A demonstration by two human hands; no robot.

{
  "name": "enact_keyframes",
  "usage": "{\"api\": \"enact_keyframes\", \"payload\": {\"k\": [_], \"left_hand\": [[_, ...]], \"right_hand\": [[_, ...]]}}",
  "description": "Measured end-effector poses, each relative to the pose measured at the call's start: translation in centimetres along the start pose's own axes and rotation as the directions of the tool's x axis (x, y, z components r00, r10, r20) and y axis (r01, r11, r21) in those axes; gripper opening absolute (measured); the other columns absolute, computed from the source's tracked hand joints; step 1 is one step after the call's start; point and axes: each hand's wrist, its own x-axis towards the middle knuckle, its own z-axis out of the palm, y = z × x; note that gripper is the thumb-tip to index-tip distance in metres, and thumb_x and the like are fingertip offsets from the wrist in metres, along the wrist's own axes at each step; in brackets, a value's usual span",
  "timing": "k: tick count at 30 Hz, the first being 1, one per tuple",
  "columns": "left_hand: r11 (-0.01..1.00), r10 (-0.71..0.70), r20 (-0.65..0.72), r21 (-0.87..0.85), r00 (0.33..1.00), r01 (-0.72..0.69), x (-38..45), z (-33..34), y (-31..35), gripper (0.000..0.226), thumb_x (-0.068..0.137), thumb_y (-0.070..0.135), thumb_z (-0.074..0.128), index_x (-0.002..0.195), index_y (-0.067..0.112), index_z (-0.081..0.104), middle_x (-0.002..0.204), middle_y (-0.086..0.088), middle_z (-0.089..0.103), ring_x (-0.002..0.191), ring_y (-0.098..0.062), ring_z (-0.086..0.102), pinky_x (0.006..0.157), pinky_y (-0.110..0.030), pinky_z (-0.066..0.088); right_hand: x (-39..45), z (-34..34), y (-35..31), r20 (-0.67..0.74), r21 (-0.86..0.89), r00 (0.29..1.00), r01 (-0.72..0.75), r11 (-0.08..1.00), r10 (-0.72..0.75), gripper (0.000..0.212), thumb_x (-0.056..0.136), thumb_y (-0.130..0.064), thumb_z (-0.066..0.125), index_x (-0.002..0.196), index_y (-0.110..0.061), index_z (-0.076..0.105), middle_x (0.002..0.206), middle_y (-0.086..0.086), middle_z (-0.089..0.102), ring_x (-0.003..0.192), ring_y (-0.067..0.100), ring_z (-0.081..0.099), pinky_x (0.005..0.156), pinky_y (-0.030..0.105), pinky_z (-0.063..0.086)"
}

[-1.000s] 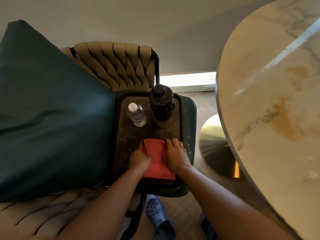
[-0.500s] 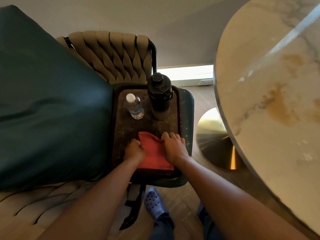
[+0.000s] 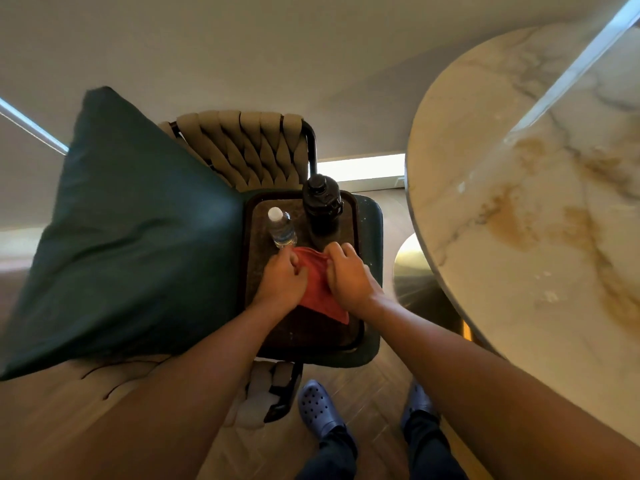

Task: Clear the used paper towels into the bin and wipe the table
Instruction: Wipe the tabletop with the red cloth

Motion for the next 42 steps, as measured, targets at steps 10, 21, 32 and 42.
{"api": "enact_keyframes", "payload": {"k": [10, 21, 32, 42], "left_hand": [[0.917, 0.39, -0.005, 0.095, 0.921, -0.387, -4.3, -6.3, 10.0, 0.013, 0.087, 0.013, 0.062, 0.083, 0.011, 0.05, 0.073, -0.002, 0.051, 0.066, -0.008, 0.043, 0.065, -0.011, 0.035], [0.762, 0.62, 0.201, 0.073, 0.758, -0.643, -8.2, -1.4, 23.7, 0.009, 0.091, 0.012, 0.054, 0.094, 0.019, 0.05, 0.094, 0.0, 0.05, 0.078, -0.012, 0.046, 0.066, -0.014, 0.032], [0.646, 0.688, 0.425, 0.011, 0.588, -0.763, -11.9, 10.9, 32.3, 0.017, 0.098, 0.018, 0.053, 0.115, 0.017, 0.055, 0.109, -0.001, 0.052, 0.082, -0.003, 0.049, 0.073, -0.017, 0.036], [0.54, 0.709, 0.482, 0.099, 0.515, -0.836, -13.0, 18.1, 35.2, 0.028, 0.096, 0.026, 0.055, 0.124, 0.018, 0.057, 0.118, 0.001, 0.054, 0.103, -0.016, 0.056, 0.087, -0.038, 0.052]], "right_hand": [[-3.4, -10.8, -3.6, -0.251, 0.029, 0.962, 0.122, 0.992, -0.111, 0.014, 0.101, -0.014, 0.044, 0.109, -0.014, 0.054, 0.101, 0.004, 0.054, 0.09, 0.017, 0.048, 0.081, 0.033, 0.043], [-11.8, -24.1, 1.8, -0.528, 0.164, 0.824, -0.136, 0.977, 0.203, 0.014, 0.094, -0.009, 0.048, 0.1, -0.016, 0.058, 0.095, 0.003, 0.06, 0.087, 0.016, 0.051, 0.072, 0.023, 0.033], [-21.9, -30.8, 11.3, -0.653, 0.249, 0.637, -0.329, 0.911, 0.409, 0.015, 0.091, -0.005, 0.051, 0.098, -0.012, 0.062, 0.093, 0.004, 0.062, 0.088, 0.02, 0.053, 0.071, 0.022, 0.03], [-25.4, -32.2, 17.6, -0.69, 0.037, 0.578, -0.573, 0.819, 0.436, 0.031, 0.093, -0.015, 0.053, 0.122, -0.014, 0.062, 0.121, 0.01, 0.059, 0.114, 0.03, 0.054, 0.097, 0.043, 0.043]]}}
